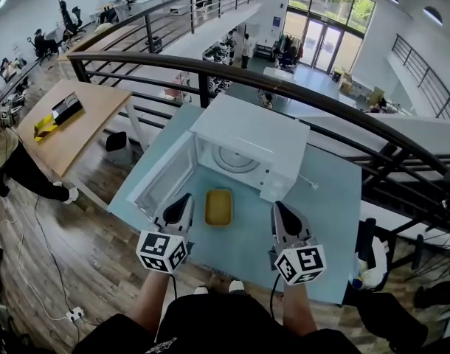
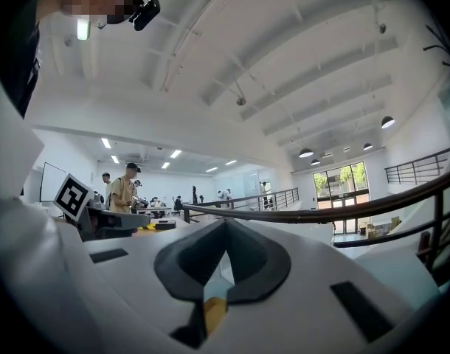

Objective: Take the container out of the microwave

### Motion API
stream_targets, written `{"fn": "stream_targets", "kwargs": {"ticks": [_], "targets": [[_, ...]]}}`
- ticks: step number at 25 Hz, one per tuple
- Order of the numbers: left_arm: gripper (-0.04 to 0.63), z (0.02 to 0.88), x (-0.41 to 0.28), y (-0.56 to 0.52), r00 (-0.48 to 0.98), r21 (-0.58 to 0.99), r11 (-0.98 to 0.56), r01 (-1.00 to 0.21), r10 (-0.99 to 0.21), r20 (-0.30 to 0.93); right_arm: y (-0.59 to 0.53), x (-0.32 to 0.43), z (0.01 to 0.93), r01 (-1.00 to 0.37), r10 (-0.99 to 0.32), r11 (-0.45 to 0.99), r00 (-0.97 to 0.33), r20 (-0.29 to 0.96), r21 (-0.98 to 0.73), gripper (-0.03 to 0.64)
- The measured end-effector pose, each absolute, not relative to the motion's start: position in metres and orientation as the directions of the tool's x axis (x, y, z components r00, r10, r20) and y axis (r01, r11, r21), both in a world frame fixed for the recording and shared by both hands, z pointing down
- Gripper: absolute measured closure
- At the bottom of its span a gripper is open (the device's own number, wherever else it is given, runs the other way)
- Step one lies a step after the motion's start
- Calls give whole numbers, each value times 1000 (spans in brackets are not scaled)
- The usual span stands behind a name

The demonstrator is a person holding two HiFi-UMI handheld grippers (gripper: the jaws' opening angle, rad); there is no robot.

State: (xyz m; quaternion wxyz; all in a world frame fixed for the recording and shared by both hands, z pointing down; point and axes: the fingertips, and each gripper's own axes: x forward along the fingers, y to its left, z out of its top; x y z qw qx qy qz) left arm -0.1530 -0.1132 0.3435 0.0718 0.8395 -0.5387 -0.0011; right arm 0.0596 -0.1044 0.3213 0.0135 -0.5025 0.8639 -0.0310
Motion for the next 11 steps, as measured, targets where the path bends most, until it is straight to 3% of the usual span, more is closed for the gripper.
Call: {"fn": "stream_targets", "kwargs": {"ticks": [11], "targets": [[588,352,-151,-129,431,142,-416,-898,-898,94,-118,58,329,-867,-866,497,-498,36,-39,611]]}}
